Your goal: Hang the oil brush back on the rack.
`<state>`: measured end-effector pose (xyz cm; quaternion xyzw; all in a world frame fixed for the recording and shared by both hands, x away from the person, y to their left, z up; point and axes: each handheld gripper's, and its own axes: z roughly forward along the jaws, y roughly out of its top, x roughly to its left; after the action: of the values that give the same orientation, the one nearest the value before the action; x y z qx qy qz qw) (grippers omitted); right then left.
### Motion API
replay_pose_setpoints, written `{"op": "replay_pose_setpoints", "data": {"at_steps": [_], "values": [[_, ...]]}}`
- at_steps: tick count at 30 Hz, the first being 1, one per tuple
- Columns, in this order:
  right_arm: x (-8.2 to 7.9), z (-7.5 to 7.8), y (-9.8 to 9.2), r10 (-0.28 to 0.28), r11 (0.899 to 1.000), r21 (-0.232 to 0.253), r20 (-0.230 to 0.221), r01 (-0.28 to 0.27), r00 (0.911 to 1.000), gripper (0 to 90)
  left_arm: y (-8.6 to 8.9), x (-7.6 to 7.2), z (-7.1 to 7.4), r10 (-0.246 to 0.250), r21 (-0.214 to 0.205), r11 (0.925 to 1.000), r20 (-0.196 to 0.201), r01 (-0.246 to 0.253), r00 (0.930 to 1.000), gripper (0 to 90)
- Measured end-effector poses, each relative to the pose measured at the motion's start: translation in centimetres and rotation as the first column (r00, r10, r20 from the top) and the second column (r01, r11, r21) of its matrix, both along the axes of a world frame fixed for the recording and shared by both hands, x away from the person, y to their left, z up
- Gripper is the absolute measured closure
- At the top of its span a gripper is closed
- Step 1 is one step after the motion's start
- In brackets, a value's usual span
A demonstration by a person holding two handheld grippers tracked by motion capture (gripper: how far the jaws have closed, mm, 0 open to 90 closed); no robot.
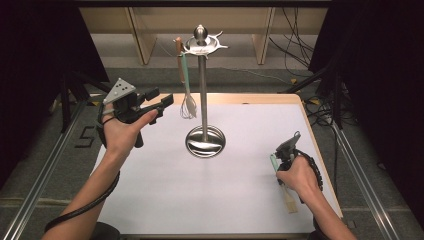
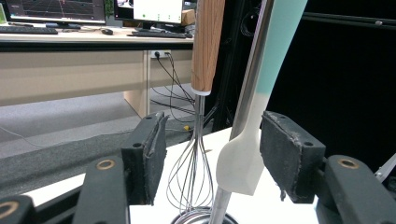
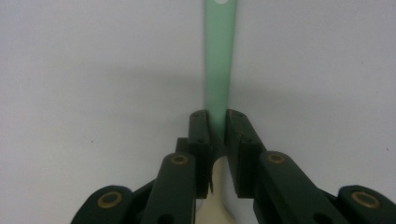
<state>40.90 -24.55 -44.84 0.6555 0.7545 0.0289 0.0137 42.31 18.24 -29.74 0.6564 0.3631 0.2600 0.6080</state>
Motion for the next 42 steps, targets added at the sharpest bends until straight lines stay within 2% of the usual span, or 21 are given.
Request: {"op": "replay_pose_setpoints", "data": {"at_steps": [2, 3, 9, 15, 17, 20, 27, 29, 30, 31, 32, 33, 34, 35, 36, 37, 38, 39, 40, 41, 42], "values": [[-0.1, -0.1, 0.2, -0.009, 1.000, 0.005, 0.022, 0.009, 0.9997, 81.6, 0.0, 0.0, 0.0, 0.000, -0.005, 1.0000, -0.004, 0.000, 1.0000, 40.5], [0.0, 0.0, 0.2, 0.013, 1.000, -0.015, 0.005, -0.013, 0.9999, 81.3, 0.0, 0.0, 0.0, -0.001, -0.002, 1.0000, -0.002, 0.001, 1.0000, 40.5], [0.2, -0.1, 0.5, 0.029, 0.999, -0.025, -0.007, -0.029, 0.9996, 78.7, -0.1, 0.0, -0.1, -0.002, -0.002, 1.0000, -0.002, 0.002, 1.0000, 40.6], [0.3, -0.3, 0.5, 0.033, 0.999, -0.017, -0.002, -0.033, 0.9994, 82.3, -0.1, 0.1, -0.1, -0.009, 0.018, 0.9998, 0.008, 0.009, 0.9999, 41.7], [0.4, -0.2, 0.4, 0.043, 0.999, -0.020, -0.012, -0.043, 0.9990, 82.6, -0.3, 0.0, -0.1, -0.005, 0.004, 1.0000, -0.004, 0.005, 1.0000, 42.3], [0.3, -0.1, 0.2, 0.042, 0.999, -0.003, -0.012, -0.042, 0.9990, 82.7, -0.2, -0.1, -0.1, -0.006, 0.011, 0.9999, 0.007, 0.006, 1.0000, 43.5], [-0.2, 0.2, -0.7, 0.041, 0.997, 0.064, 0.034, -0.043, 0.9986, 82.9, -0.1, -0.2, 0.1, -0.012, -0.003, 0.9999, 0.016, 0.012, 0.9998, 45.5], [-0.6, 1.0, -0.6, 0.034, 0.994, 0.099, 0.097, -0.043, 0.9947, 82.9, -0.1, -0.3, 0.2, -0.011, -0.009, 0.9999, 0.022, 0.011, 0.9997, 45.8], [-0.6, 1.0, -0.6, 0.034, 0.994, 0.099, 0.097, -0.043, 0.9947, 82.9, -0.1, -0.3, 0.2, -0.011, -0.009, 0.9999, 0.022, 0.011, 0.9997, 45.8], [-0.9, 1.4, -0.4, 0.031, 0.989, 0.139, 0.157, -0.053, 0.9872, 82.9, -0.2, -0.4, 0.2, -0.017, -0.013, 0.9998, 0.028, 0.017, 0.9995, 45.9], [-0.9, 1.4, -0.4, 0.031, 0.989, 0.139, 0.157, -0.053, 0.9872, 82.9, -0.2, -0.4, 0.2, -0.017, -0.013, 0.9998, 0.028, 0.017, 0.9995, 45.9], [-1.2, 1.9, -0.1, 0.046, 0.986, 0.148, 0.220, -0.081, 0.9744, 82.9, -0.3, -0.5, 0.2, -0.017, -0.019, 0.9997, 0.025, 0.017, 0.9995, 45.9], [-1.2, 1.9, -0.1, 0.046, 0.986, 0.148, 0.220, -0.081, 0.9744, 82.9, -0.3, -0.5, 0.2, -0.020, -0.019, 0.9996, 0.024, 0.021, 0.9995, 45.9], [-1.6, 2.5, 0.3, 0.052, 0.979, 0.175, 0.278, -0.104, 0.9592, 82.9, -0.5, -0.6, 0.2, -0.025, -0.025, 0.9993, 0.025, 0.026, 0.9994, 46.3], [-1.6, 2.5, 0.3, 0.052, 0.979, 0.175, 0.278, -0.104, 0.9592, 82.9, -0.5, -0.6, 0.2, -0.025, -0.025, 0.9993, 0.025, 0.026, 0.9994, 46.5], [-1.7, 2.6, 0.5, 0.051, 0.975, 0.191, 0.302, -0.113, 0.9518, 82.8, -0.6, -0.7, 0.2, -0.028, -0.031, 0.9991, 0.022, 0.029, 0.9994, 46.5], [-1.8, 3.0, 0.5, 0.075, 0.969, 0.198, 0.329, -0.147, 0.9414, 82.8, -0.7, -0.8, 0.2, -0.029, -0.037, 0.9989, 0.018, 0.029, 0.9994, 46.8], [-2.0, 3.1, 0.7, 0.088, 0.969, 0.182, 0.381, -0.168, 0.9204, 82.8, -0.7, -0.9, 0.2, -0.033, -0.036, 0.9988, 0.019, 0.033, 0.9993, 46.9], [-2.1, 3.3, 0.9, 0.094, 0.965, 0.186, 0.409, -0.183, 0.9077, 82.8, -0.8, -0.9, 0.2, -0.035, -0.038, 0.9986, 0.019, 0.036, 0.9992, 47.2], [-2.2, 3.6, 1.2, 0.119, 0.955, 0.188, 0.466, -0.229, 0.8765, 82.8, -0.9, -1.0, 0.3, -0.039, -0.047, 0.9981, 0.019, 0.040, 0.9990, 47.4], [-2.2, 3.6, 1.2, 0.119, 0.955, 0.188, 0.466, -0.229, 0.8765, 82.8, -0.9, -1.0, 0.3, -0.039, -0.047, 0.9981, 0.019, 0.040, 0.9990, 47.2]]}}
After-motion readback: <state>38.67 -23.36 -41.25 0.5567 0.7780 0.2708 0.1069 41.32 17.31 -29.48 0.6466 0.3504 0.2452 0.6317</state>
